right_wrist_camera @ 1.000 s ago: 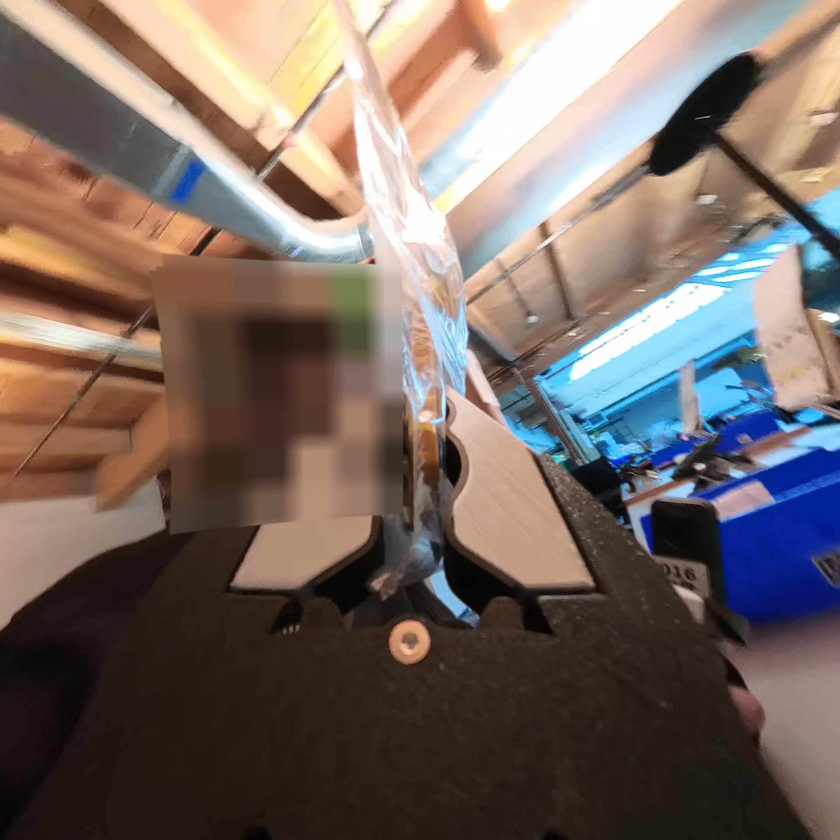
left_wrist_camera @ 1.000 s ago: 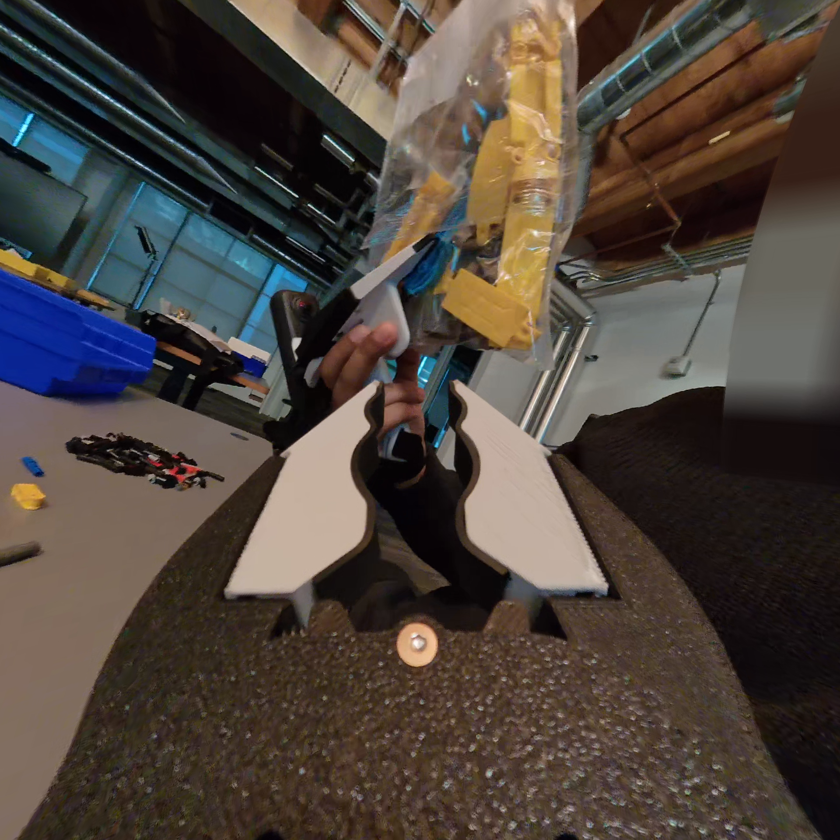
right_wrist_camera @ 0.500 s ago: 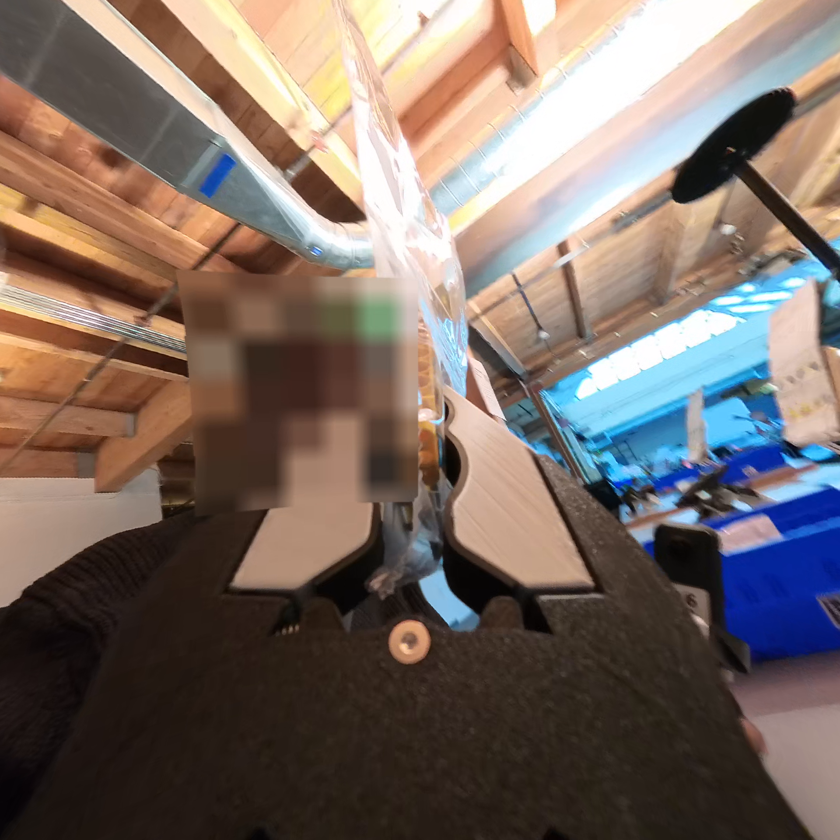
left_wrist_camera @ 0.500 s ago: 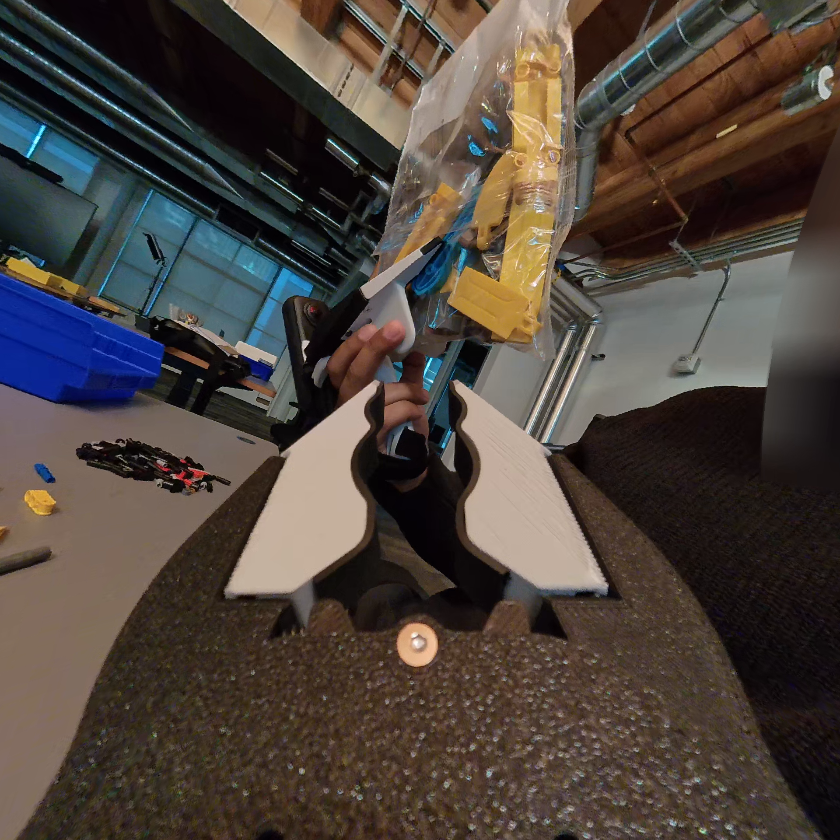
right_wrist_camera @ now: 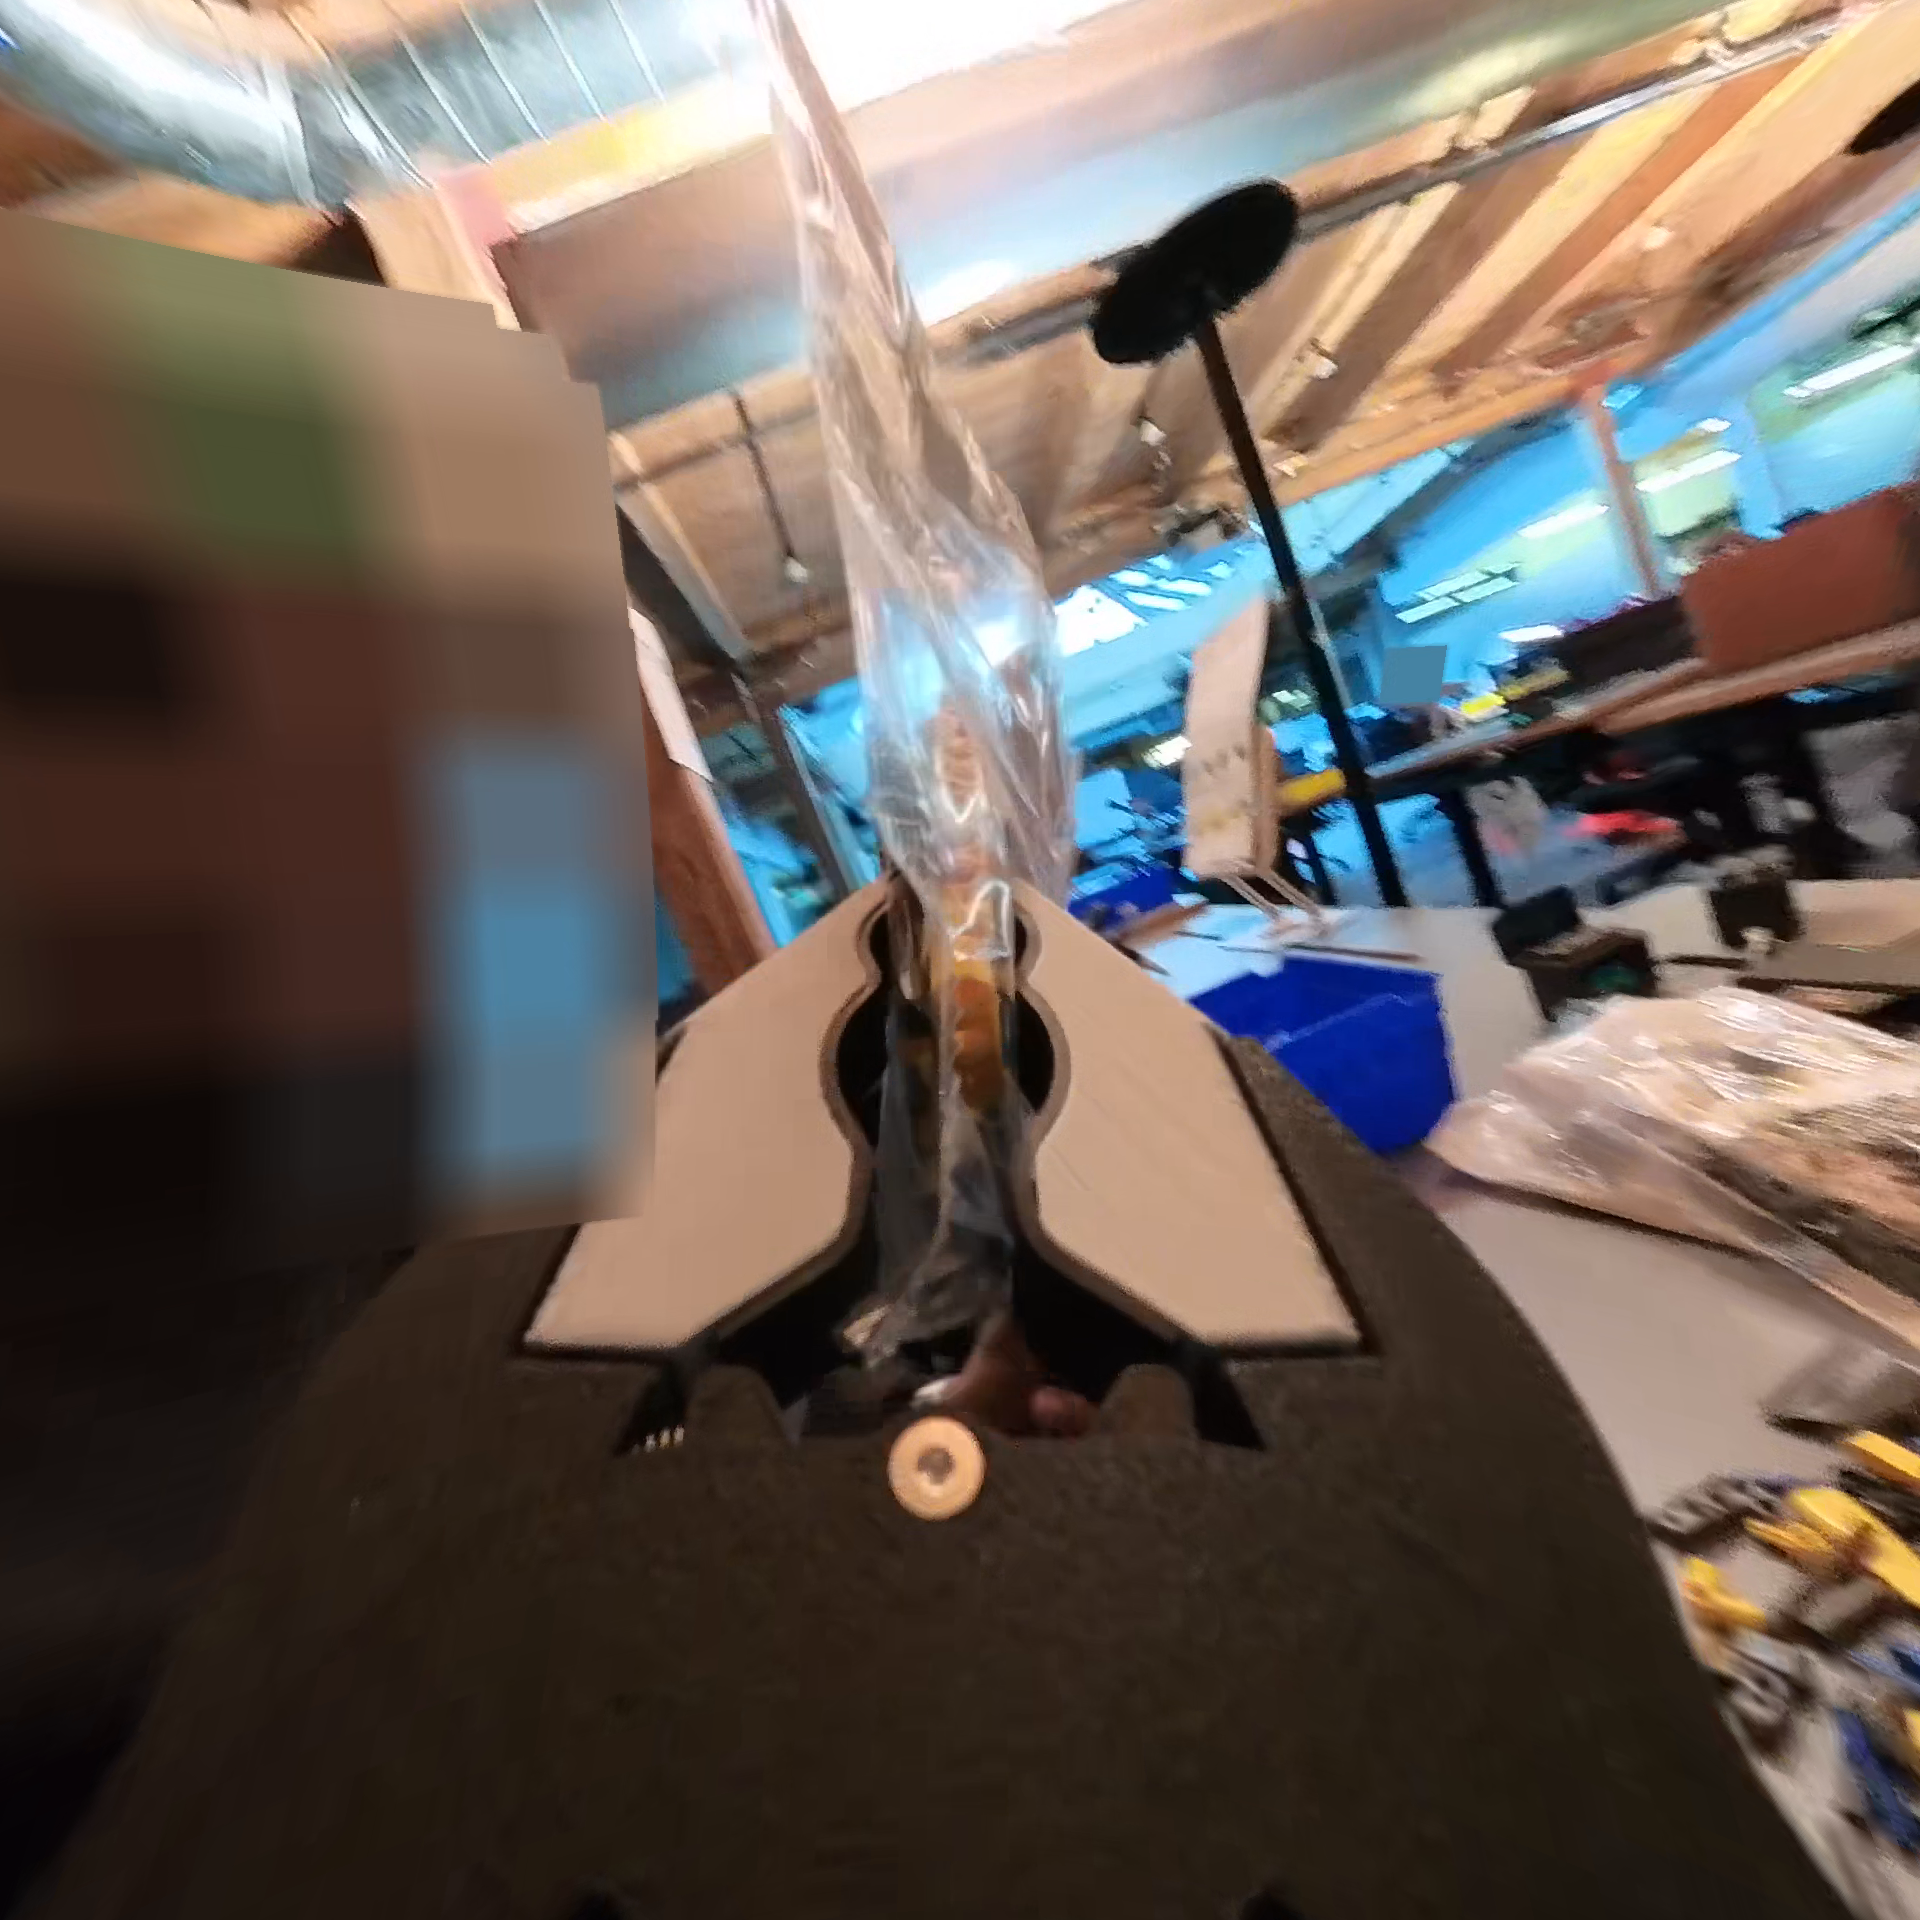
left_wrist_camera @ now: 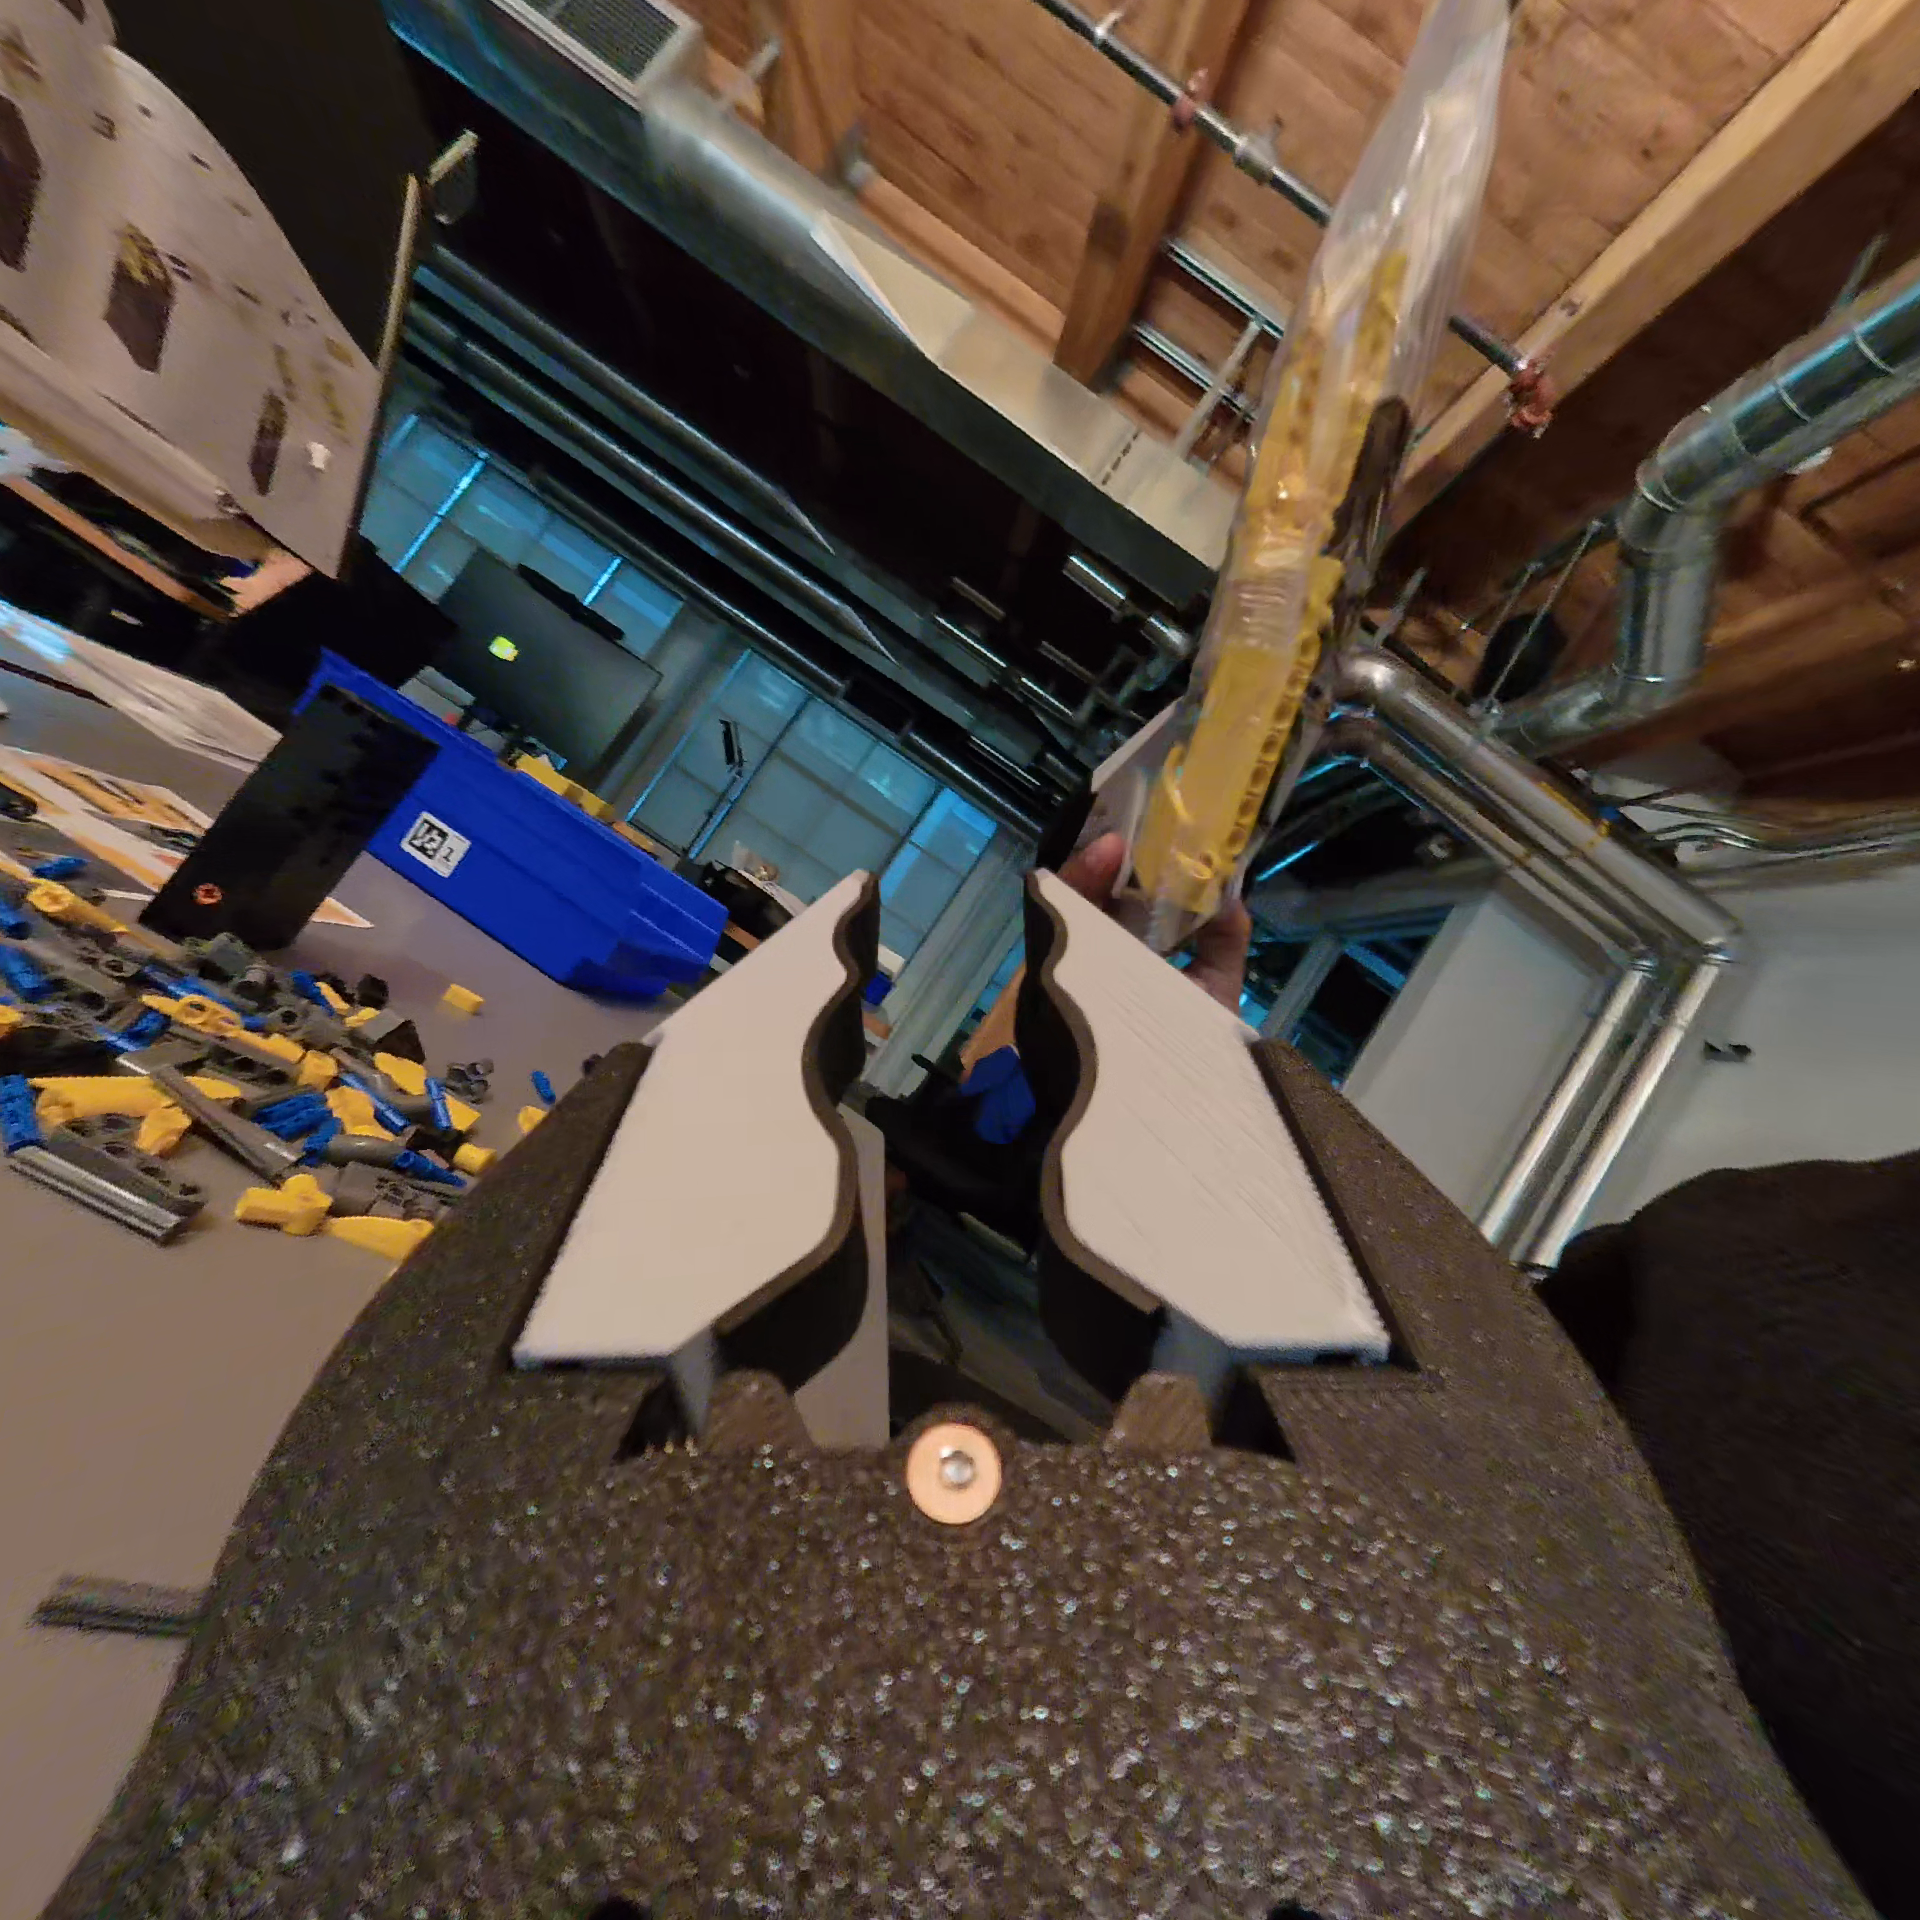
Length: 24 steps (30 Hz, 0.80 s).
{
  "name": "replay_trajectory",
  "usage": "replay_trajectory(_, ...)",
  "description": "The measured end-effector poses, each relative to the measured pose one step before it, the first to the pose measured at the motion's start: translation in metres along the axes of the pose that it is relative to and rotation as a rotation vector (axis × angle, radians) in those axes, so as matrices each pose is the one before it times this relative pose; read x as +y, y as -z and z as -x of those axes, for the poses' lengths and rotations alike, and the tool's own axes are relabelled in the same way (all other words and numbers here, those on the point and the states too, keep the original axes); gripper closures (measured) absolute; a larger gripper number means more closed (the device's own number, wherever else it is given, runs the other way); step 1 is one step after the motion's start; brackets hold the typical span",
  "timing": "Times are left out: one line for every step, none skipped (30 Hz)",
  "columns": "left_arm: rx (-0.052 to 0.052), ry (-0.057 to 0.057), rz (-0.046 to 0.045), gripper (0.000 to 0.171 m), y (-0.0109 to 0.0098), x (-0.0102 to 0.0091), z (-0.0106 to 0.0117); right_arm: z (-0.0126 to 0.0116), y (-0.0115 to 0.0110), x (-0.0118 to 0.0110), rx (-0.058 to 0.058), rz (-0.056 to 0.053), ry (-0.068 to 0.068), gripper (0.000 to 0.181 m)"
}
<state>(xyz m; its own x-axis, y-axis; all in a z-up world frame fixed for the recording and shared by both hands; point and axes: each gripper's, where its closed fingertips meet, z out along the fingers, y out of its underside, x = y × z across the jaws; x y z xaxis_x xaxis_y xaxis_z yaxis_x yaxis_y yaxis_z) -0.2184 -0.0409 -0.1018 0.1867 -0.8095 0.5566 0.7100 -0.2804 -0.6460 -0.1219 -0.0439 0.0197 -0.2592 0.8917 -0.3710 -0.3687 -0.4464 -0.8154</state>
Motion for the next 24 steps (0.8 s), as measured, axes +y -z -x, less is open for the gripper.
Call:
replay_trajectory(-0.0055,-0.0055,-0.00136,0.145,0.0001,-0.00002,0.00059,-0.00317,-0.00601,0.00133,0.0368,0.034,0.0248,0.166)
replay_trajectory(-0.0021,-0.0074,-0.00032,0.145,-0.00012,0.0,-0.00022,-0.00182,-0.00813,0.00199,0.027,0.0322,0.0242,0.166)
replay_trajectory(-0.0039,-0.0108,0.00018,0.145,-0.00023,0.00014,-0.00042,-0.00007,-0.00954,0.00217,0.0142,0.0321,0.0213,0.166)
replay_trajectory(-0.0041,-0.0139,0.00035,0.145,-0.00031,0.00033,-0.00067,0.00121,-0.01011,0.0019,0.0014,0.0309,0.0173,0.166)
replay_trajectory(-0.0015,-0.0168,0.00151,0.145,-0.00055,0.00064,-0.00149,0.00078,-0.01132,0.00235,-0.0119,0.0285,0.0114,0.166)
replay_trajectory(-0.0025,-0.0179,0.00489,0.145,-0.00084,0.00109,-0.00137,0.00319,-0.012,0.00068,-0.0247,0.0248,0.0067,0.166)
replay_trajectory(-0.0011,-0.0166,0.0073,0.145,-0.00096,0.00144,-0.00147,0.00327,-0.01293,-0.00024,-0.0319,0.0195,0.0038,0.166)
replay_trajectory(0.0004,-0.0151,0.00726,0.145,-0.00101,0.00136,-0.00171,0.00208,-0.01352,-0.00098,-0.0338,0.0158,-0.0001,0.166)
replay_trajectory(-0.0021,-0.0151,0.00574,0.145,-0.00086,0.00091,-0.00136,-0.00164,-0.01303,-0.00069,-0.029,0.0148,-0.0026,0.166)
replay_trajectory(-0.0051,-0.0165,0.0029,0.145,-0.00059,0.00047,-0.00093,-0.00185,-0.01372,-0.00142,-0.0224,0.0162,-0.0027,0.166)
replay_trajectory(-0.0079,-0.0177,-0.00079,0.145,-0.00028,-0.0003,-0.00051,-0.00376,-0.01405,-0.001,-0.0153,0.0194,-0.0026,0.166)
replay_trajectory(-0.0087,-0.0187,-0.00582,0.145,0.00013,-0.00094,-0.00042,-0.0048,-0.01472,-0.00009,-0.0119,0.0245,-0.0023,0.166)
replay_trajectory(-0.0095,-0.0192,-0.00681,0.145,0.00052,-0.0013,-0.00025,-0.00703,-0.0138,0.00192,-0.0111,0.0289,-0.001,0.166)
replay_trajectory(-0.0076,-0.0197,-0.00497,0.145,0.00055,-0.00105,-0.00042,-0.00707,-0.01531,0.00271,-0.0209,0.0307,-0.0081,0.166)
replay_trajectory(0.0028,-0.02,-0.00167,0.145,0.00045,-0.00117,-0.0019,-0.00889,-0.0142,0.00443,-0.0336,0.0316,-0.0298,0.166)
replay_trajectory(0.0068,-0.019,0.00334,0.145,0.00002,-0.00127,-0.0024,-0.01001,-0.01412,0.00407,-0.0371,0.0284,-0.0449,0.166)
replay_trajectory(0.0014,-0.0187,0.0038,0.146,0.00004,-0.00169,-0.00154,-0.01149,-0.01171,0.00227,-0.039,0.0187,-0.0423,0.166)
replay_trajectory(-0.0001,-0.0213,-0.00043,0.145,0.00051,-0.00245,-0.00133,-0.01061,-0.01128,0.00015,-0.0392,0.0118,-0.0278,0.166)
replay_trajectory(-0.0034,-0.0229,-0.00478,0.145,0.00119,-0.00307,-0.00078,-0.01024,-0.01004,-0.00127,-0.0411,0.0151,-0.0182,0.166)
replay_trajectory(-0.0087,-0.0224,-0.00767,0.145,0.0018,-0.00336,0.0004,-0.00876,-0.01107,-0.00169,-0.0411,0.025,-0.0104,0.166)
replay_trajectory(-0.0123,-0.0203,-0.00873,0.146,0.00212,-0.00326,0.00158,-0.0101,-0.01056,-0.00142,-0.0323,0.0353,-0.0029,0.166)
replay_trajectory(-0.0135,-0.0156,-0.00844,0.146,0.00229,-0.00295,0.00233,-0.01107,-0.01185,-0.00112,-0.0189,0.0425,0.0084,0.166)
replay_trajectory(-0.0131,-0.0093,-0.00802,0.146,0.00235,-0.00269,0.00315,-0.01181,-0.01321,-0.00059,-0.005,0.0487,0.0196,0.166)
replay_trajectory(-0.0113,-0.003,-0.00939,0.146,0.00236,-0.00256,0.00334,-0.01176,-0.01451,0.00126,0.0001,0.0611,0.0257,0.166)
